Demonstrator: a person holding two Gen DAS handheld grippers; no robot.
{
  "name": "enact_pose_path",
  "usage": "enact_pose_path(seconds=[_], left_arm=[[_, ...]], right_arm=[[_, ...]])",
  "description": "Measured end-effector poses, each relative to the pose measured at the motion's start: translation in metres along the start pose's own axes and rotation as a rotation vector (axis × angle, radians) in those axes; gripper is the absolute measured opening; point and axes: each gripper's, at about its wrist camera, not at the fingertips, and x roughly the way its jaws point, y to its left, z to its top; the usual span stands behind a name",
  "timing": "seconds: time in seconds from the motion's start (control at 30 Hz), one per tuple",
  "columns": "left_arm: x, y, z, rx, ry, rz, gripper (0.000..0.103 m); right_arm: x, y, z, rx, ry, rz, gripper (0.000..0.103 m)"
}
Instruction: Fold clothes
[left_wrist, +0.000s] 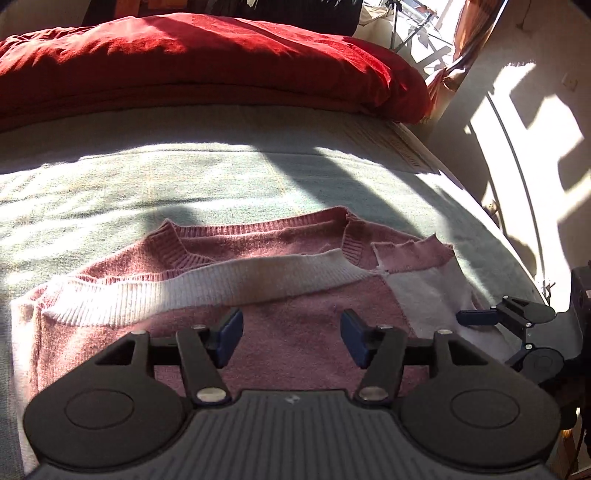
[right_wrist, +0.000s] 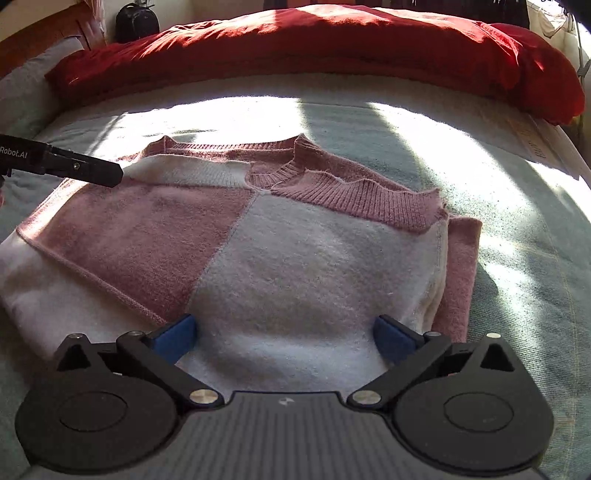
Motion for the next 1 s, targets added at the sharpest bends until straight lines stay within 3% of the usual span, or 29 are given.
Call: enact_pose_path(seconds=[0.13,0.3,0.5,0.6,0.7,0.8,1.0], left_arm=[[0.008,0.024,-0.011,-0.027,0.007,0.076,0.060],[0.015,0.053,0.004,-0.083,-0.012,0.143,0.060],[-0.003,0.061,0.015,-0.134,-0.008,0.134,0.060],[-0.026,0.065,0.008,-0.203,0.010,0.055,0.060],[-0.041,0.059,-0.010,-0.221,0.035,-0.024,0.063],[-0.047,0.052,-0.030,-0.237,0.057,-0.055,0.063],[-0.058,0.062,-0.078,-0.258,0.103,0.023,0.064]], right_arm=[[0.005,0.007,0.004,-0.008,0.035,-0.035,0.103],[0.007,0.011,0.006,-0.007,0.048,-0.062,0.103],[0.005,0.012,0.007,-0.006,0.052,-0.072,0.103],[-0.002,0.015,0.014,0.024,0.110,-0.079,0.103],[-0.017,0.018,0.019,0.106,0.130,0.005,0.103],[-0.026,0.025,0.019,0.174,0.132,0.100,0.103],[-0.027,0.032,-0.005,0.269,0.149,0.143,0.103]])
